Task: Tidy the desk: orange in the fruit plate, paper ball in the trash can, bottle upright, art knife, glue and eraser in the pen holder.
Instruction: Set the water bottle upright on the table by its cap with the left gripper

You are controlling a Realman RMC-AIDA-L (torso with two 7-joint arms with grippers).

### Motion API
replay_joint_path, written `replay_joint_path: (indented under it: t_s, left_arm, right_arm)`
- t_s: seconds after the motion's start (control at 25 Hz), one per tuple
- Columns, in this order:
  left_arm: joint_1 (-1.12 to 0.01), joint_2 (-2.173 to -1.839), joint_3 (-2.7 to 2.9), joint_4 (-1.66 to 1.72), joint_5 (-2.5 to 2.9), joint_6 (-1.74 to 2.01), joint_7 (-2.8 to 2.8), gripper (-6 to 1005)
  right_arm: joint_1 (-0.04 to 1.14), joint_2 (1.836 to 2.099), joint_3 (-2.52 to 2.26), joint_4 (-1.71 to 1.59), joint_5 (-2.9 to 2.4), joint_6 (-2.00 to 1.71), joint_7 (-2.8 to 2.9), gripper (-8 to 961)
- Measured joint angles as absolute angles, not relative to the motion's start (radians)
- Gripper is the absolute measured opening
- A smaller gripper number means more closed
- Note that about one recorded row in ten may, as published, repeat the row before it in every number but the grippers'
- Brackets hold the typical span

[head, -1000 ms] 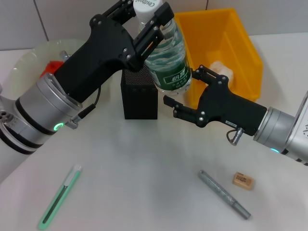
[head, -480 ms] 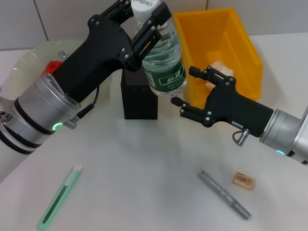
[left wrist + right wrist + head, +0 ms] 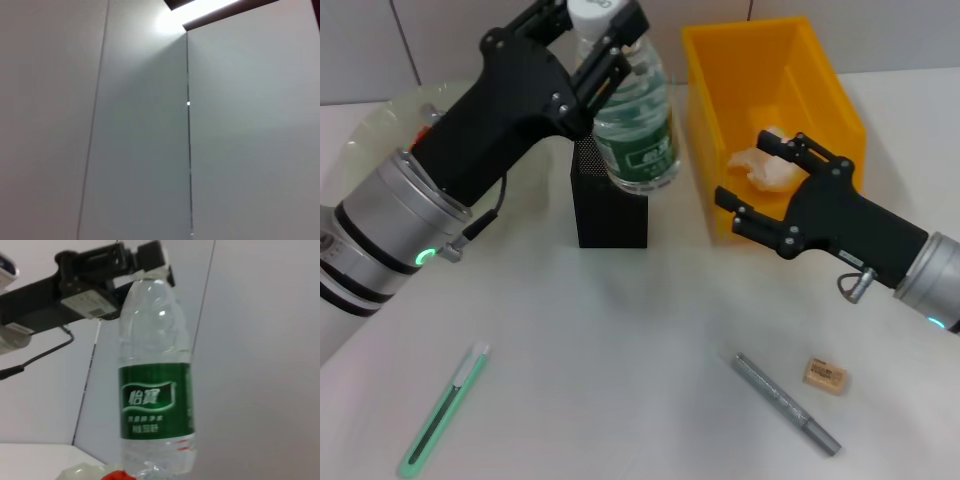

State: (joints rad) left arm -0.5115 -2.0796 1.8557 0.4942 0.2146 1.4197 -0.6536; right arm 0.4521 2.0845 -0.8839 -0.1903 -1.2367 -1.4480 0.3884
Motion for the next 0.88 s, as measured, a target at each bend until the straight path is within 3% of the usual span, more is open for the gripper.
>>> replay_joint_path:
  t_s: [0.88]
  left_arm:
    - [-0.426,-2.061,1.739,0.417,0.227,1.413,-0.632,433]
  right_arm:
    - [0.411,2.079,-0.821,-0.245,-1.236,-1.413,0.448,770]
